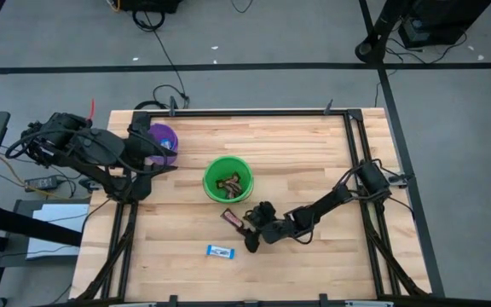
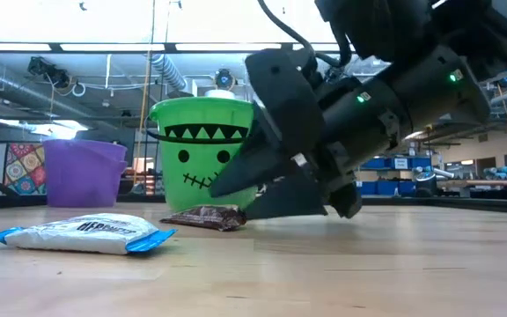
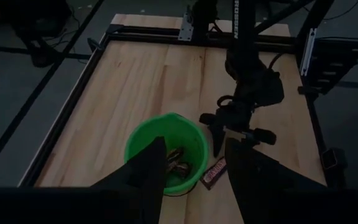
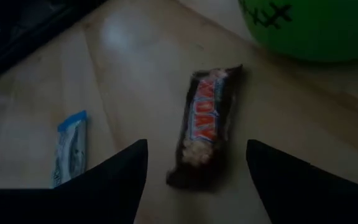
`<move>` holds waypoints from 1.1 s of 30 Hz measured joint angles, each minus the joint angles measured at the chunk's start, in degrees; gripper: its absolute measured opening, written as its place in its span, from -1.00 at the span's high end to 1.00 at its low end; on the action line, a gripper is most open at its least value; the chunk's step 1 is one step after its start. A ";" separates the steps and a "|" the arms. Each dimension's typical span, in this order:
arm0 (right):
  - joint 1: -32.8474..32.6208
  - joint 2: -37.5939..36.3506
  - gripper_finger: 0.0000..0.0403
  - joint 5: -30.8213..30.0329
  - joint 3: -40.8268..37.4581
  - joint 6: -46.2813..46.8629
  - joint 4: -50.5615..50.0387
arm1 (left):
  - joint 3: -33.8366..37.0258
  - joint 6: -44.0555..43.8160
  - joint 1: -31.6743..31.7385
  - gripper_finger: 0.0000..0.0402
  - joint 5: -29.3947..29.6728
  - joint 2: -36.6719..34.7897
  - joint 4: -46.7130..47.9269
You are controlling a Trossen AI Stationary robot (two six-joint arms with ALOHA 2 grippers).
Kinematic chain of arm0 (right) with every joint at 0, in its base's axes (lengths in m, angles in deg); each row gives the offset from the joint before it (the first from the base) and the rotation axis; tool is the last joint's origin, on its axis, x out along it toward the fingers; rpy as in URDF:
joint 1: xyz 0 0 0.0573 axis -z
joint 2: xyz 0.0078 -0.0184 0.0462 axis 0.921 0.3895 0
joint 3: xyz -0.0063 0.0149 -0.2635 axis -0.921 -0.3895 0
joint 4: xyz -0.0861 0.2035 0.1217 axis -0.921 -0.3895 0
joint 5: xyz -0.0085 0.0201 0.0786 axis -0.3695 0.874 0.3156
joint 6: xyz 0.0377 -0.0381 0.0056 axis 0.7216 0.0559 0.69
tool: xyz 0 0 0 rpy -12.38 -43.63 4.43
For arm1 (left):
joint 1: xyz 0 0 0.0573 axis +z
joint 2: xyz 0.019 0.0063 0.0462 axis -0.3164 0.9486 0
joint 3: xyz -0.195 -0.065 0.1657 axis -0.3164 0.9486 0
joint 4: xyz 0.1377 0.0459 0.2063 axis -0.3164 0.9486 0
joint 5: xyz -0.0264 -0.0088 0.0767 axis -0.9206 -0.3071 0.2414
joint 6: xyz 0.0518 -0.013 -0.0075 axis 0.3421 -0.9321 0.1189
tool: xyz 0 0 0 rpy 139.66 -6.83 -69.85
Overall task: Sort candy by brand, put in halloween buckets
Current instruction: Put the black chocolate bar into the green bucket
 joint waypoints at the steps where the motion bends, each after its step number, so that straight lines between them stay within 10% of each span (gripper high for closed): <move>1: 0.00 0.32 -0.41 -0.32 0.52 -0.06 0.14 | 0.00 0.00 0.00 0.17 0.02 0.00 0.00; 21: 0.05 10.93 -0.36 -7.63 10.77 -0.93 -1.30 | 0.04 -0.57 0.02 0.17 0.02 0.39 -0.47; 33: -0.99 11.17 0.29 -4.87 10.66 -1.22 -2.16 | 0.03 -0.40 0.02 0.17 0.20 0.39 -0.45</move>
